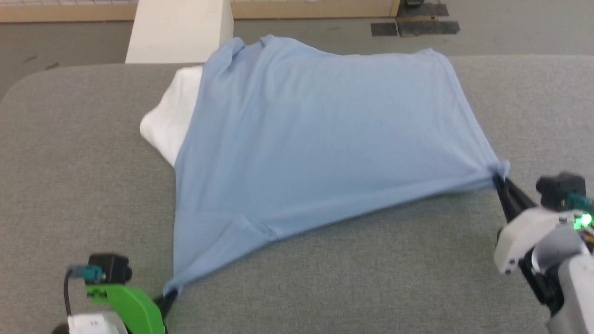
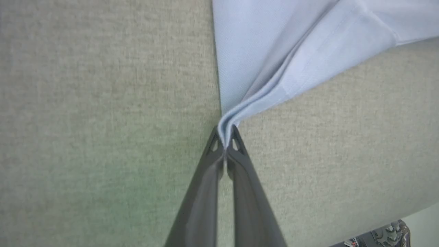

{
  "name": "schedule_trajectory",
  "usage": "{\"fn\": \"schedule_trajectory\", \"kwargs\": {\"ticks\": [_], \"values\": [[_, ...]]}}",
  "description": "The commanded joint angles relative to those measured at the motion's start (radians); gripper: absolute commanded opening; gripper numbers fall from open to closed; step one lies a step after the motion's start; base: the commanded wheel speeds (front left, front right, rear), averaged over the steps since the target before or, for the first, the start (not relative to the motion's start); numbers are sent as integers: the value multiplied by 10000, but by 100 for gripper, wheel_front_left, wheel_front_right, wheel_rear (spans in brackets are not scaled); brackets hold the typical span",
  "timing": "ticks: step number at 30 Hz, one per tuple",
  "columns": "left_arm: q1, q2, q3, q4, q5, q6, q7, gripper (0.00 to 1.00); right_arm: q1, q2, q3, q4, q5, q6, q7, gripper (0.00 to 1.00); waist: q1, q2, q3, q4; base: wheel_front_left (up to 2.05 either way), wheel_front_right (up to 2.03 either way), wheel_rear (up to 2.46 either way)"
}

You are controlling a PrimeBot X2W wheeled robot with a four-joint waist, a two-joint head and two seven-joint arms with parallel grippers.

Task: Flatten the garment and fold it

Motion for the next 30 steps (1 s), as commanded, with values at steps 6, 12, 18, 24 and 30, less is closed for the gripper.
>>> {"fn": "schedule_trajectory", "kwargs": {"ticks": [6, 12, 18, 24, 30], "values": [[1791, -40, -32, -1076, -274, 862, 330, 0, 2012, 365, -553, -863, 253, -19, 516, 0, 1, 0, -327, 157, 0, 0, 0], [2904, -164, -55, -1609, -254, 1427, 229, 0, 3677, 740, -1291, -1605, 425, -19, 965, 0, 1, 0, -377, 135, 0, 0, 0], [3206, -334, -81, -1760, 414, 1684, -698, 0, 4577, 1001, -1543, -1941, 629, -19, 930, 0, 1, 0, -360, 123, 0, 0, 0], [2210, -696, -285, -1319, 2353, 1496, -3465, 0, 4584, 1333, -1448, -2175, 297, -19, -382, 0, 1, 0, -334, 83, 0, 0, 0], [516, -1222, -566, -504, 4091, 1613, -6052, 0, 4162, 1397, -1025, -2215, -129, -19, -1740, 0, 1, 0, -287, 62, 0, 0, 0]]}}
